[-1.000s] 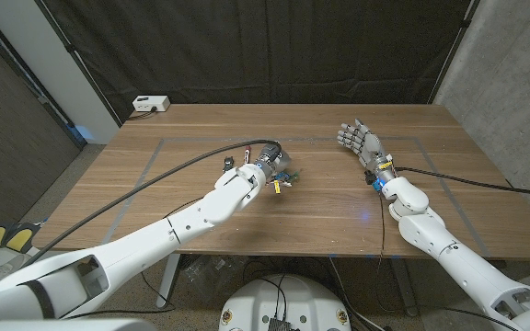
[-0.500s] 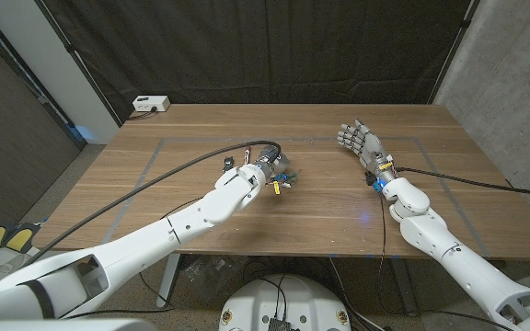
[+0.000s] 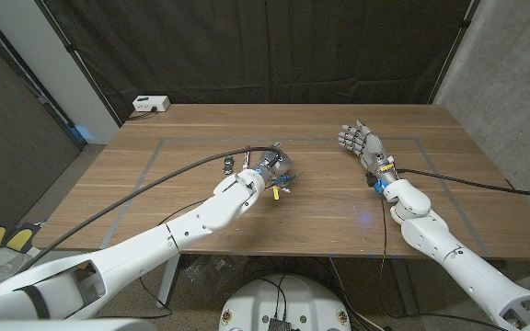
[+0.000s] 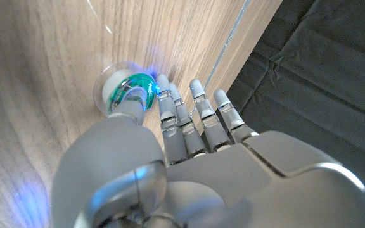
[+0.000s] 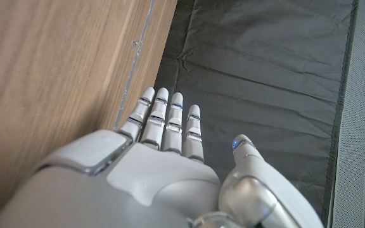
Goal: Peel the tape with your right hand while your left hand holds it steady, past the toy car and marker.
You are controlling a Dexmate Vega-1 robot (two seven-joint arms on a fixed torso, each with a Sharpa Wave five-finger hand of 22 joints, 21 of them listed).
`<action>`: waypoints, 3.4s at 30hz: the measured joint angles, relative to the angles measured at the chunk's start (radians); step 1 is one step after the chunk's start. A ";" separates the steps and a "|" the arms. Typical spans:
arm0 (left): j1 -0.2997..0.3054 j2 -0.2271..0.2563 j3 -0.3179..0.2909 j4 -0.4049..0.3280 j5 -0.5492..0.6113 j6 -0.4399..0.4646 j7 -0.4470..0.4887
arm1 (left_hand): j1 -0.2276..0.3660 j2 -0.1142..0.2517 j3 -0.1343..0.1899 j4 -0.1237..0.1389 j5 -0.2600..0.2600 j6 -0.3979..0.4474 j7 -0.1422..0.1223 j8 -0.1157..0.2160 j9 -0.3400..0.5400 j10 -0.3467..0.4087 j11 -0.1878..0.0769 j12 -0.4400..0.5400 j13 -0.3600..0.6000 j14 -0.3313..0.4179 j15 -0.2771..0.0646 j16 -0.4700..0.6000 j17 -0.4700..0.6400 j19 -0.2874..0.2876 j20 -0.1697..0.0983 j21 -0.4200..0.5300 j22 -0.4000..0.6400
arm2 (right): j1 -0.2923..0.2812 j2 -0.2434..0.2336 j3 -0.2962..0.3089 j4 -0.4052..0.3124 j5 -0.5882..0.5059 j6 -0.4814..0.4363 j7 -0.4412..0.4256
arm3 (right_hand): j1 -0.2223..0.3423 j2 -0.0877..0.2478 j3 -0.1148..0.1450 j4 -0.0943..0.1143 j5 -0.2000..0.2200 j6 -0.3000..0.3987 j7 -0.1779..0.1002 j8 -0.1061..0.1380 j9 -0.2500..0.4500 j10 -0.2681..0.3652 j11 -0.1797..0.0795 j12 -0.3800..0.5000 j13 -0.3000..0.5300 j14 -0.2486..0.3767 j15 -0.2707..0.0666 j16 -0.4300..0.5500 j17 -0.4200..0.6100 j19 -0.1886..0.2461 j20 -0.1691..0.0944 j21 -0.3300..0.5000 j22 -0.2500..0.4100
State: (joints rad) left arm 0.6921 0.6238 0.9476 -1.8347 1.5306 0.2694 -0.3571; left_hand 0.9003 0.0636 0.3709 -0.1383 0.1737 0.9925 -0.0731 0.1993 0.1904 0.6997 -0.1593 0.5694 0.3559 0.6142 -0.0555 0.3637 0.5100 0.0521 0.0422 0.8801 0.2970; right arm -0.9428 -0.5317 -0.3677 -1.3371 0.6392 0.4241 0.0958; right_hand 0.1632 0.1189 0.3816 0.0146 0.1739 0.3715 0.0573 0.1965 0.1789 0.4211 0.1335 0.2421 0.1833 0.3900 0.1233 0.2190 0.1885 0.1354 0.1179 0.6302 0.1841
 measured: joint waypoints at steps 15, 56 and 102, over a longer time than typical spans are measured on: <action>0.023 -0.017 0.023 0.057 0.050 0.050 0.062 | 0.080 -0.001 -0.146 0.024 0.012 0.016 0.035 -0.012 -0.008 0.094 0.001 -0.096 -0.088 0.207 -0.043 0.134 0.045 0.199 -0.082 0.442 0.159 | -0.002 -0.005 -0.002 -0.014 -0.010 -0.008 -0.009 | -0.008 0.000 -0.002 0.002 0.000 0.008 0.000 0.000 0.000 0.005 0.005 0.000 0.000 0.016 -0.005 0.000 0.000 0.003 0.004 0.000 0.000; 0.088 -0.121 0.046 0.369 -0.229 0.252 0.773 | 0.214 0.082 -0.006 0.046 0.002 0.070 0.116 0.099 0.043 0.199 0.192 -0.255 -0.034 0.608 -0.177 0.051 -0.141 0.549 -0.101 0.425 -0.106 | 0.020 -0.006 -0.014 -0.005 -0.021 -0.035 -0.015 | -0.012 -0.004 -0.002 0.010 0.000 0.016 0.002 0.000 0.000 0.023 0.002 0.000 0.000 0.032 -0.014 0.000 -0.003 0.027 0.009 0.000 0.000; 0.037 -0.063 0.048 -0.017 -0.401 0.522 0.706 | -0.075 -0.113 -0.030 0.168 0.019 -0.111 0.085 0.004 0.071 0.031 0.109 -0.353 0.100 0.078 -0.017 -0.132 -0.005 0.027 0.008 0.297 -0.097 | 0.050 0.014 -0.016 0.049 -0.016 -0.009 0.006 | -0.021 -0.005 0.001 0.013 0.000 0.016 0.002 0.000 0.000 0.028 0.007 0.000 0.000 0.035 -0.010 -0.007 -0.002 0.030 0.005 -0.015 0.000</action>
State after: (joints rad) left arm 0.7289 0.5604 0.9959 -1.8513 1.1291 0.7914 0.3487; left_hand 0.8248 -0.0497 0.3405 0.0295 0.1925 0.8815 0.0119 0.2029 0.2612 0.7304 -0.0500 0.2168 0.4564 0.6924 -0.0728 0.2319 0.5054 0.0790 0.0497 1.1771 0.2004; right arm -0.8928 -0.5177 -0.3836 -1.2880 0.6230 0.4152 0.1016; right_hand 0.1422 0.1137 0.3825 0.0281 0.1739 0.3876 0.0589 0.1965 0.1789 0.4495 0.1405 0.2421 0.1833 0.4255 0.1130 0.2123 0.1861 0.1655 0.1232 0.6155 0.1837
